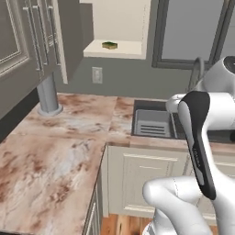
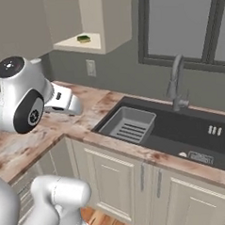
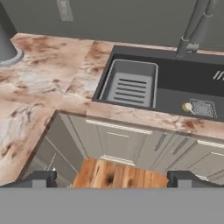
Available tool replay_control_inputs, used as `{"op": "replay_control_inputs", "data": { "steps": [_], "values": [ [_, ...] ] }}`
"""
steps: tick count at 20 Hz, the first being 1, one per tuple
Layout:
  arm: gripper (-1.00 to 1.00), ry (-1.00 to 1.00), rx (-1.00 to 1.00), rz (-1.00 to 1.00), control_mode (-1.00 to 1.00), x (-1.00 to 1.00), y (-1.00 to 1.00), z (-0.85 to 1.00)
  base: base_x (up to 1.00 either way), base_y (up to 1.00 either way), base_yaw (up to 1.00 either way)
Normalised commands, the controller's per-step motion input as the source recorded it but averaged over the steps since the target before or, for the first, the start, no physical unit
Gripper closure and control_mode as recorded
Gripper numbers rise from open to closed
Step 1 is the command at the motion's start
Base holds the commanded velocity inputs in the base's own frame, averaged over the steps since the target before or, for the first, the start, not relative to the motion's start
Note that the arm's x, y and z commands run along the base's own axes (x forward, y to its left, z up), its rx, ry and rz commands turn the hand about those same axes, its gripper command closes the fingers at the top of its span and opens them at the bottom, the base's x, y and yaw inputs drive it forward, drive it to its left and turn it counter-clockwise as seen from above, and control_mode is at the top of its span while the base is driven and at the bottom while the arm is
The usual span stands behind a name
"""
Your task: Pick up the dish brush and sponge from the sink, and place them back in the cabinet, and close the cabinet door.
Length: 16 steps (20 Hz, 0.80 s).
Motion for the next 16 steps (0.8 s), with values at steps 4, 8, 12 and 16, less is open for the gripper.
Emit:
{"op": "replay_control_inputs", "data": {
  "steps": [4, 8, 12, 16],
  "values": [
    [-1.0, 0.0, 0.0, 0.0, 1.0, 0.0, 0.0, 0.0, -0.16, -0.6, -0.08],
    [-1.0, 0.0, 0.0, 0.0, 1.0, 0.0, 0.0, 0.0, -0.11, -0.64, -0.03],
    [-1.0, 0.0, 0.0, 0.0, 1.0, 0.0, 0.0, 0.0, 0.0, -0.54, -0.05],
    [-1.0, 0.0, 0.0, 0.0, 1.0, 0.0, 0.0, 0.0, 0.0, -0.18, -0.16]
  ]
}}
